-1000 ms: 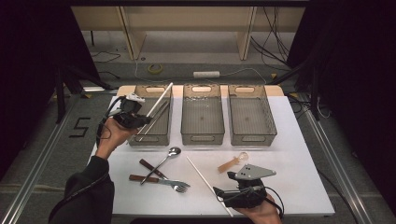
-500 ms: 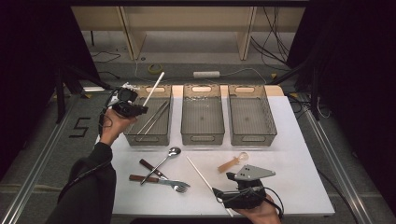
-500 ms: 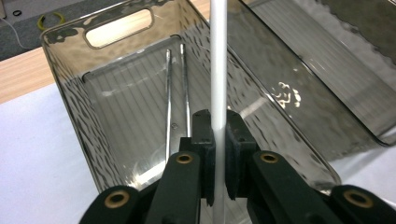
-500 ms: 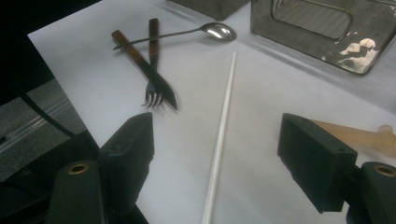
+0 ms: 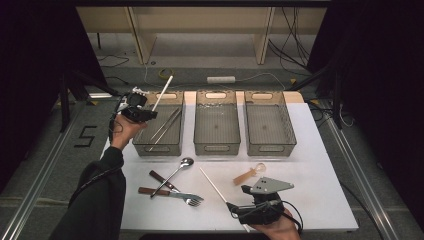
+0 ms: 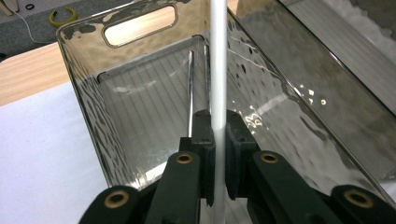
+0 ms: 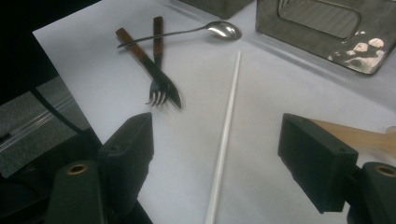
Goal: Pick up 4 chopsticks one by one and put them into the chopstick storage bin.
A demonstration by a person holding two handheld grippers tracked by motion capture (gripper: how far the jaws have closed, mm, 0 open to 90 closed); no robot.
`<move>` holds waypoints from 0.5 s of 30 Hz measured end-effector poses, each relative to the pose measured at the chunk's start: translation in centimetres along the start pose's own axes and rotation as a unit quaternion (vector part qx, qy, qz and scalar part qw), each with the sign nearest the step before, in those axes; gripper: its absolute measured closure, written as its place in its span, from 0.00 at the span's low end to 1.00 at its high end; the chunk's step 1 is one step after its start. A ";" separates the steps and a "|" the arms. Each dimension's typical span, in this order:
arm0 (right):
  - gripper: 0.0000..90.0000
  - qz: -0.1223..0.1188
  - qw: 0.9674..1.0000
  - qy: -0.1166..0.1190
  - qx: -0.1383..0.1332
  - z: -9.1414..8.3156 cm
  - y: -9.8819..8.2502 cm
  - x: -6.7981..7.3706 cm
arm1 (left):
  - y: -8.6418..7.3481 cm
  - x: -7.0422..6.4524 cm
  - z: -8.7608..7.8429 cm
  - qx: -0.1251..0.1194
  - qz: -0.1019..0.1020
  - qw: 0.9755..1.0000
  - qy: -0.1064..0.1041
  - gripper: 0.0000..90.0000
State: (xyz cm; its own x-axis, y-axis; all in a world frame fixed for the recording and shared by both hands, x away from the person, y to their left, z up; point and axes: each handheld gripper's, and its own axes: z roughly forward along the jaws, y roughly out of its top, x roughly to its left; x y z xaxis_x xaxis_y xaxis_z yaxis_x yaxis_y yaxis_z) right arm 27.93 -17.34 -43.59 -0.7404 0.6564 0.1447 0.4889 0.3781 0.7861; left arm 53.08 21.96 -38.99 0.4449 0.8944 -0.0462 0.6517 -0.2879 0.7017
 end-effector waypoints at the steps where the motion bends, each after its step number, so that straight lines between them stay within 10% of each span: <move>1: 0.31 0.000 1.000 0.000 0.000 0.0 0.0 0.0 | 0.0 0.0 0.0 0.000 0.000 1.000 0.000 0.93; 15: 0.31 -0.005 1.000 0.002 -0.001 0.0 0.0 0.1 | -0.9 0.3 1.2 0.008 -0.008 1.000 0.007 0.93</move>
State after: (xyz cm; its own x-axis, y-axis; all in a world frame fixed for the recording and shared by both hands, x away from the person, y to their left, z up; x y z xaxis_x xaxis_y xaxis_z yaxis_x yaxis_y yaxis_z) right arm 27.87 -17.21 -43.56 -0.7470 0.6500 0.1400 0.4811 0.3831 0.7885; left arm 53.39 22.11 -40.53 0.4254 0.9038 -0.0470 0.6689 -0.2790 0.6890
